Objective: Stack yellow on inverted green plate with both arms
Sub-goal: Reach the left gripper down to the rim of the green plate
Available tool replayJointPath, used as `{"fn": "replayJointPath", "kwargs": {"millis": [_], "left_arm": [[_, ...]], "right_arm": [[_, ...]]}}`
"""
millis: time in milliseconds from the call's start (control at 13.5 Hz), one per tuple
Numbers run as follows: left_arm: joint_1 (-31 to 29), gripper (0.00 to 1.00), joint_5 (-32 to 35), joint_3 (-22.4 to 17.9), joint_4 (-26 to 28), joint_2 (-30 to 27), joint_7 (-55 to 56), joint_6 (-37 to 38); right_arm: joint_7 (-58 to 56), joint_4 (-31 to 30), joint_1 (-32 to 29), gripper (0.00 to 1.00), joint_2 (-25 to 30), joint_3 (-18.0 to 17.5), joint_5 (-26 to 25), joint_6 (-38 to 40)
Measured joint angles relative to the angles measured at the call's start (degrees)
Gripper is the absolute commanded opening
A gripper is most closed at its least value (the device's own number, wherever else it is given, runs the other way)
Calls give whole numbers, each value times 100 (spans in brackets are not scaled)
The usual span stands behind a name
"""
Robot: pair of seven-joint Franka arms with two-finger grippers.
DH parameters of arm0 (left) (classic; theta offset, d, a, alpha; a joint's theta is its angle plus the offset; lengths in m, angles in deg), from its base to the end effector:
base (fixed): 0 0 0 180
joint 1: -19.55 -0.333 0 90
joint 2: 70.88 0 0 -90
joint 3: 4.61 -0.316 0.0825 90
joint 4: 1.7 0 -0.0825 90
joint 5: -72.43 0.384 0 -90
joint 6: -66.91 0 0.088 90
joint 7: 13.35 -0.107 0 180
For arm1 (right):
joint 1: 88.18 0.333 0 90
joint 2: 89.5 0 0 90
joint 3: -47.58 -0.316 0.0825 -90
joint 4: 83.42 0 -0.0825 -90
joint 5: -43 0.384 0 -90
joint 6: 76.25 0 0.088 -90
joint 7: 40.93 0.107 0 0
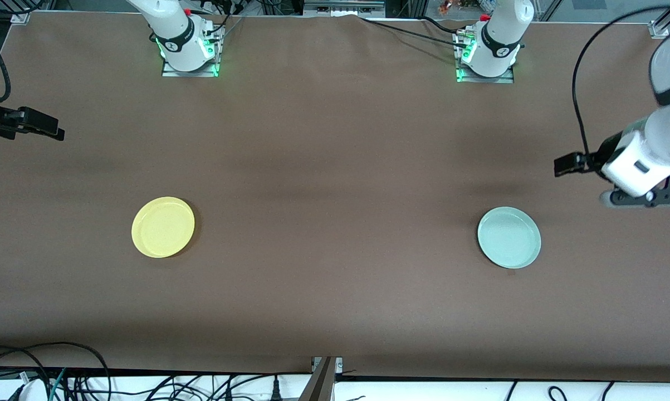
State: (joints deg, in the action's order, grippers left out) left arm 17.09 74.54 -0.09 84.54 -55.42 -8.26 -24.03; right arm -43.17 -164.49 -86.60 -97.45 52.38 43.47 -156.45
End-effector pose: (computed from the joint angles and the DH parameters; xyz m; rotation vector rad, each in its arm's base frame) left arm 0.6228 -0.0133 0.4974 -3.1002 -0.0771 0.2887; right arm 0.5777 -0.0279 0.6046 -3.1284 0.0257 0.2405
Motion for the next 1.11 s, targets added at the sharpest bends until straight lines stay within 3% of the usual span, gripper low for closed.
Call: {"fn": "replayJointPath", "kwargs": {"millis": [296, 444, 666, 1109], "left_arm": [[-288, 100, 7, -9, 91, 1097, -227, -1209], [-401, 100, 110, -12, 436, 1458, -445, -2215], [-505, 100, 547, -9, 1161, 1674, -487, -3329], [-919, 100, 711, -14, 1585, 1929, -1182, -4217]], "right_arm": [[0, 0, -3, 100, 0, 2, 1, -2], [0, 0, -3, 100, -1, 3, 1, -3], [0, 0, -4, 100, -1, 3, 1, -3], [0, 0, -4, 100, -1, 3, 2, -3]]}}
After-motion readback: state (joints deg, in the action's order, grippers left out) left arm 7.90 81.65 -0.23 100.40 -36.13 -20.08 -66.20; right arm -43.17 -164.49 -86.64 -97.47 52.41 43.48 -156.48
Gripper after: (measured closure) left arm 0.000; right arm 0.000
